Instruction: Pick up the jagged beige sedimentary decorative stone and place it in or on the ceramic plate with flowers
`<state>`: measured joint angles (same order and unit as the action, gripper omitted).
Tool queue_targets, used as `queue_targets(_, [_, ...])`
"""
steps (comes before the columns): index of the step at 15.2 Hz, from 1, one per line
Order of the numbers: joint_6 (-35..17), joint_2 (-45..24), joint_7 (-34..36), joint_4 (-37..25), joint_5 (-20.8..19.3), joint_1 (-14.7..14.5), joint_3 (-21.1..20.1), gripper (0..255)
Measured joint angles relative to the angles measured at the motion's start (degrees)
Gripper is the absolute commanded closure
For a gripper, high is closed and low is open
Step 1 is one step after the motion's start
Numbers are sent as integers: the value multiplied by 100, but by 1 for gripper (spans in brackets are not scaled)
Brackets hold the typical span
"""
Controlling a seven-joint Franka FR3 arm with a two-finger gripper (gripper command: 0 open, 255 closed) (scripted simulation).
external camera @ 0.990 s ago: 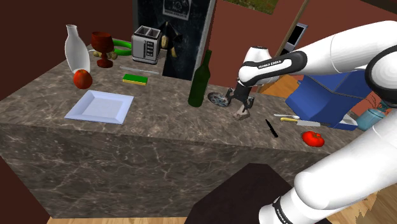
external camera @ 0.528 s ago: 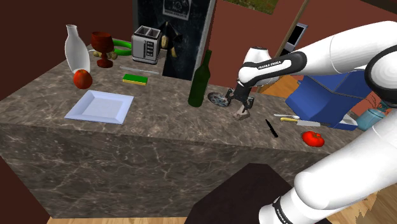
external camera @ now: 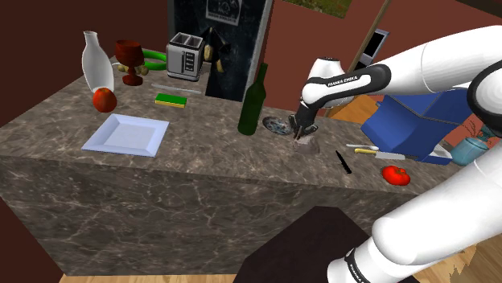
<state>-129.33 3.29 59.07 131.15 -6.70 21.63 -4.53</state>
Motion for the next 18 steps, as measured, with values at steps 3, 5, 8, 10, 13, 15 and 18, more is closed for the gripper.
queue_targets(3, [42,-52,-42,-86,7,12,5,255])
queue_targets(5, [41,-49,-41,-89,9,10,2,0])
queue_targets(8, [964,-423,1183,-720,-84,140,79,0])
queue_targets(10, [1761,-780,2260,-1243,-52,270,233,0])
queue_targets(13, [2139,-967,2887,-1453,-17,308,313,0])
queue_targets(15, [2072,-991,2957,-1371,-21,320,330,0])
queue_targets(18, [1827,-1071,2997,-1190,-35,329,341,0])
